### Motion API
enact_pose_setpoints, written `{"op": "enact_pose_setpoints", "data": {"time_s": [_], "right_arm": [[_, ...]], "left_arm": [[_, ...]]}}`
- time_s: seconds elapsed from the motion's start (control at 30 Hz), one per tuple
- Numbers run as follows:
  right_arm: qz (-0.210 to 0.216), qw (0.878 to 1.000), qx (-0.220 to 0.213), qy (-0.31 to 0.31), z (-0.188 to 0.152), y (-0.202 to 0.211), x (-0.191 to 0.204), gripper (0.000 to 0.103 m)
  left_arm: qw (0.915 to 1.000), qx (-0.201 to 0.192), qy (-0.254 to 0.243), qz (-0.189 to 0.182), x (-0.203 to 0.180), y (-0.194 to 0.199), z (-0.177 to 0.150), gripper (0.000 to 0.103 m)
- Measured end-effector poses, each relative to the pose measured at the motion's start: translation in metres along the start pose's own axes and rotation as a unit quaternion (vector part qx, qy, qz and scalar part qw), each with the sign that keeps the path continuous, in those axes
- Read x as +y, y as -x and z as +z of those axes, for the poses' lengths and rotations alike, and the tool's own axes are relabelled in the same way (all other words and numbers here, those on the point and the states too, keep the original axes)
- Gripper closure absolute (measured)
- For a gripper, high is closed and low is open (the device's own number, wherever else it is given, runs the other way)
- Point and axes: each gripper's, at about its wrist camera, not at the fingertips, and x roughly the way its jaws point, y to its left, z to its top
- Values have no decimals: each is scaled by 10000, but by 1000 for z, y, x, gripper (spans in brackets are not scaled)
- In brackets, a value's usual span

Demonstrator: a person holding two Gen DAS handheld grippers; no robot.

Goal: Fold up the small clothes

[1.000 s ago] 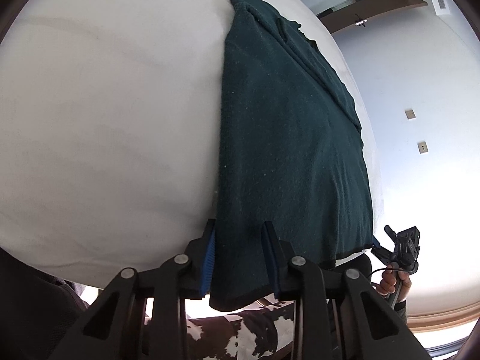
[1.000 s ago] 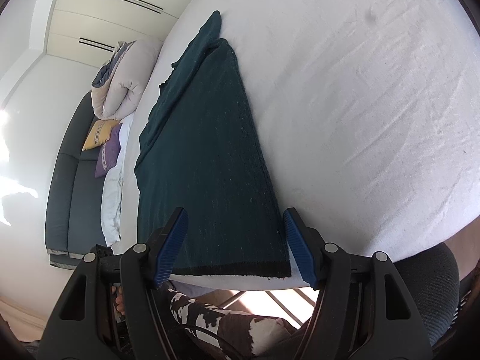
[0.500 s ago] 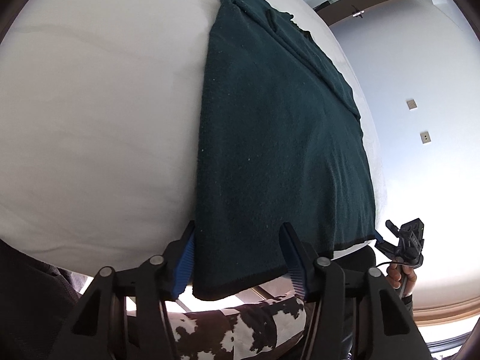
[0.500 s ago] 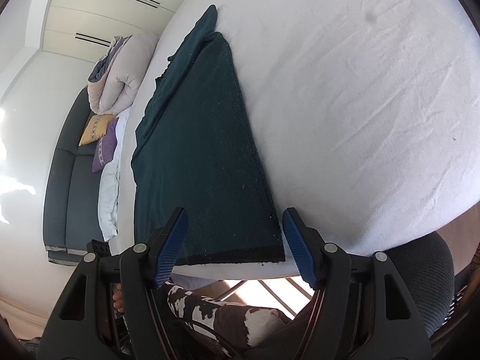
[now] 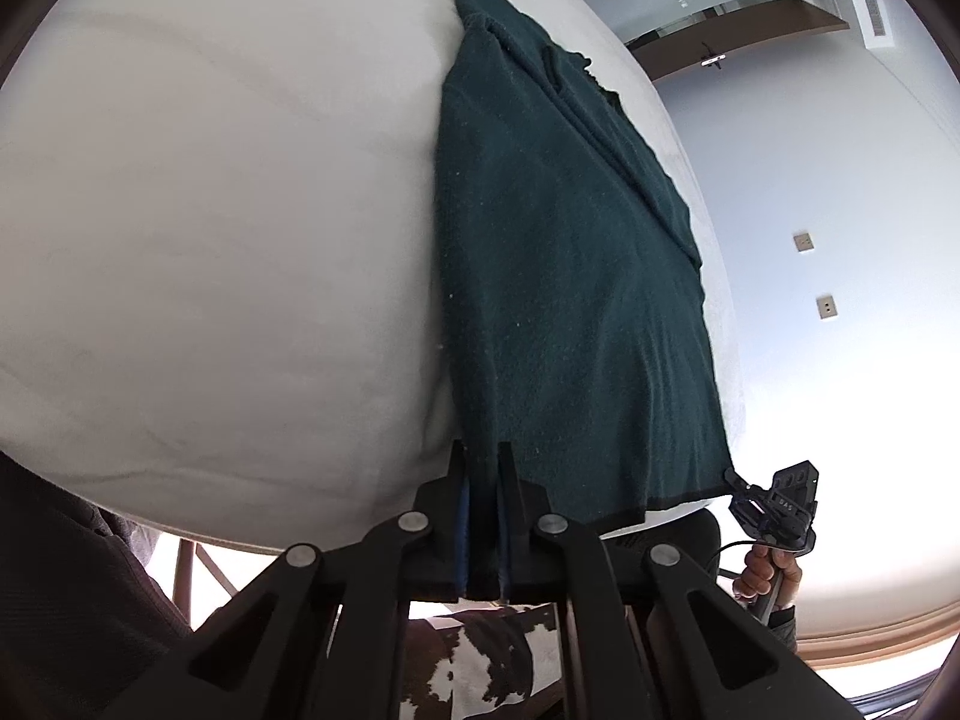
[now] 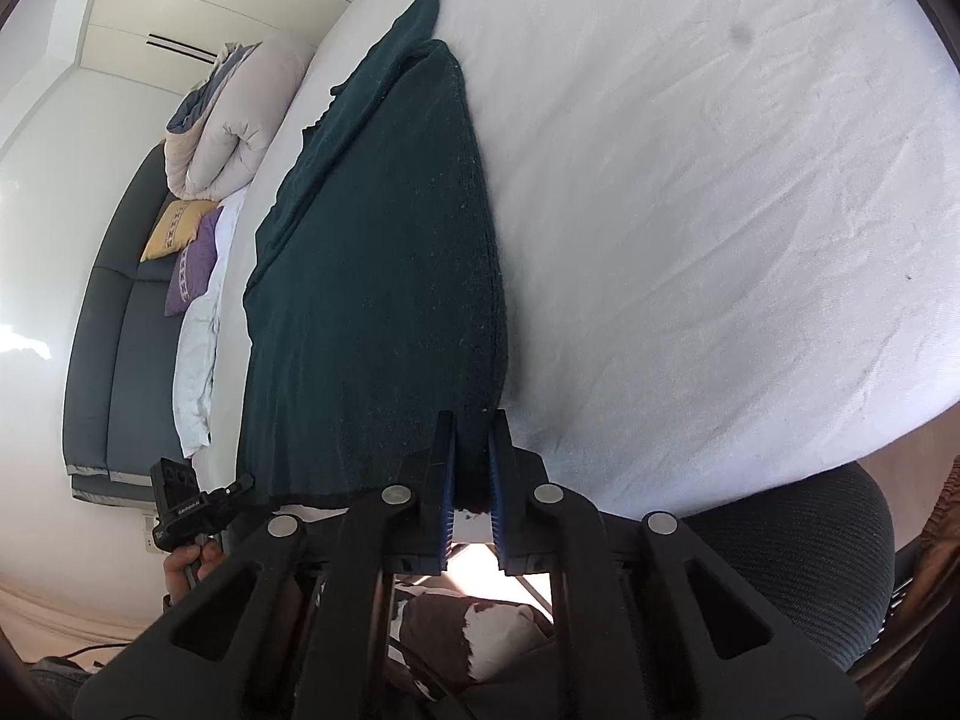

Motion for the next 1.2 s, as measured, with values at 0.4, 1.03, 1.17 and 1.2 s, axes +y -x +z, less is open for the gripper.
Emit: {"op": "enact_pose_setpoints", "data": {"time_s": [0.4,1.03,1.17,1.2], "right_arm": [[858,9948,-537,76,28,31,31,96],[1266,9858,-1098,70,190,-5,109,96],[1137,9865,-1174,-45,240,-30,118,96],[1105,9867,-1192,-63,253,-37,120,96]], "left_arm": [[9861,-591,498,-1471,-9,34,27,97],[9742,-1192,711,-1781,-36,22,178,97],[9744,-1251,680,-1737,-43,8,231,97],[9754,-1262,661,-1684,-44,3,246,97]]}}
